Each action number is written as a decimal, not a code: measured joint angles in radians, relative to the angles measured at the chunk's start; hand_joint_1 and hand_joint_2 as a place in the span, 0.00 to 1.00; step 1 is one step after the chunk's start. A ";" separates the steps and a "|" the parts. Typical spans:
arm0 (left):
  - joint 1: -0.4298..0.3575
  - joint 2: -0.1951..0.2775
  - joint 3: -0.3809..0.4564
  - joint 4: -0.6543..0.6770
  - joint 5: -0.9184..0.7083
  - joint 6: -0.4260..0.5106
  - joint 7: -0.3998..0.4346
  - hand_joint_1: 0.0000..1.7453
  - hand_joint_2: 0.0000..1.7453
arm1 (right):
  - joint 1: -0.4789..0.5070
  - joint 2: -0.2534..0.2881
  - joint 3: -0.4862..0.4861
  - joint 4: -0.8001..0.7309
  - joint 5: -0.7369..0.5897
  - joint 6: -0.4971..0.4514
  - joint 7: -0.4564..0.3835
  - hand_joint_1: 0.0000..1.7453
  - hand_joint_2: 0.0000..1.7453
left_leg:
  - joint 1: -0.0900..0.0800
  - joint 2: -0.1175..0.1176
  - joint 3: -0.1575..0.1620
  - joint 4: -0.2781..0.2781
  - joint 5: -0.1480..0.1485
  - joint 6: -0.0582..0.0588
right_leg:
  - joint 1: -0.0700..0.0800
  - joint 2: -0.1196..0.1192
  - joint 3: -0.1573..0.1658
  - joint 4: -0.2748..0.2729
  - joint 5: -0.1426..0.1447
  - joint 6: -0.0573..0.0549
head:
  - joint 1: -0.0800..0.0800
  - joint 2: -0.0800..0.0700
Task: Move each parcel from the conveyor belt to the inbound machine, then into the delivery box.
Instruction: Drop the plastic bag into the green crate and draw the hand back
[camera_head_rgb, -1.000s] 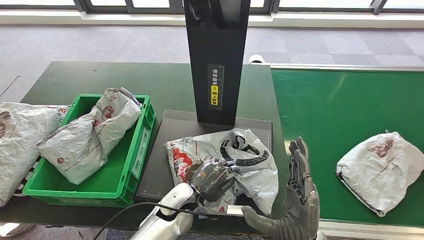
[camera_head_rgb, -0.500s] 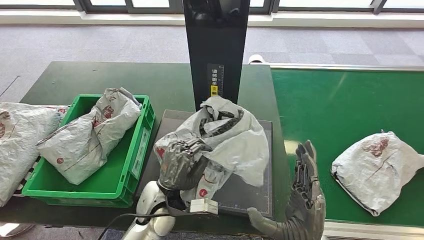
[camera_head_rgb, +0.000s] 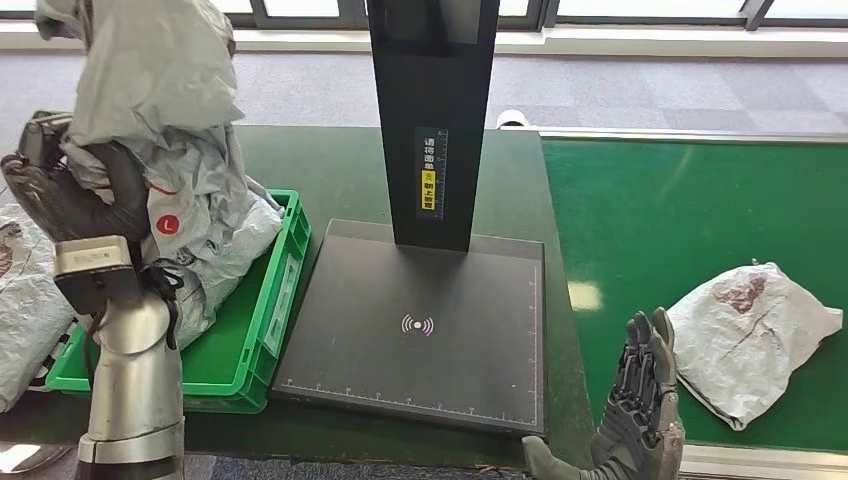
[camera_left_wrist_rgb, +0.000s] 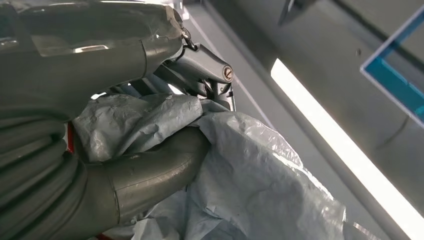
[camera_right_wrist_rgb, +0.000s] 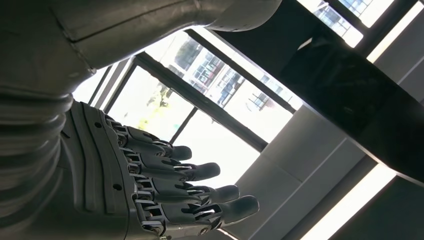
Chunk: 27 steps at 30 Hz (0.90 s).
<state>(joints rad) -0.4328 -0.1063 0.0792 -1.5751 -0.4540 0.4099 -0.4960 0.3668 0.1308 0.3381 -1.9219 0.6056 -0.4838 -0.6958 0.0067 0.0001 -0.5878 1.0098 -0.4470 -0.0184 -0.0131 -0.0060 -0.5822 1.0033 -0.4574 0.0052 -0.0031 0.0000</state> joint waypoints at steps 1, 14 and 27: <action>-0.020 0.006 0.021 0.002 -0.006 0.002 0.007 1.00 1.00 | 0.002 0.002 -0.004 -0.004 0.002 0.006 -0.001 0.00 1.00 | 0.000 0.000 0.000 0.000 0.000 0.000 | 0.000 0.000 0.000 0.000 0.000 0.000 | 0.000 0.000; -0.310 0.139 0.177 0.461 -0.236 0.015 0.153 1.00 1.00 | 0.010 0.012 -0.026 -0.030 -0.004 0.055 -0.003 0.00 1.00 | 0.000 0.000 0.001 0.000 0.002 -0.002 | 0.001 0.002 -0.001 0.000 0.002 -0.002 | 0.000 0.000; -0.315 0.160 0.177 0.795 -0.397 0.020 0.211 1.00 1.00 | 0.025 0.024 -0.065 -0.053 0.036 0.074 -0.005 0.00 1.00 | 0.000 0.001 -0.001 0.000 0.001 -0.002 | 0.001 0.002 -0.002 -0.001 0.002 -0.002 | 0.000 0.000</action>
<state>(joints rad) -0.7477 0.0540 0.2560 -0.7798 -0.8510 0.4298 -0.2849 0.3920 0.1547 0.2732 -1.9744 0.6415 -0.4094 -0.7006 0.0063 0.0009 -0.5885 1.0100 -0.4455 -0.0202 -0.0124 -0.0037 -0.5840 1.0026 -0.4554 0.0035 -0.0031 0.0000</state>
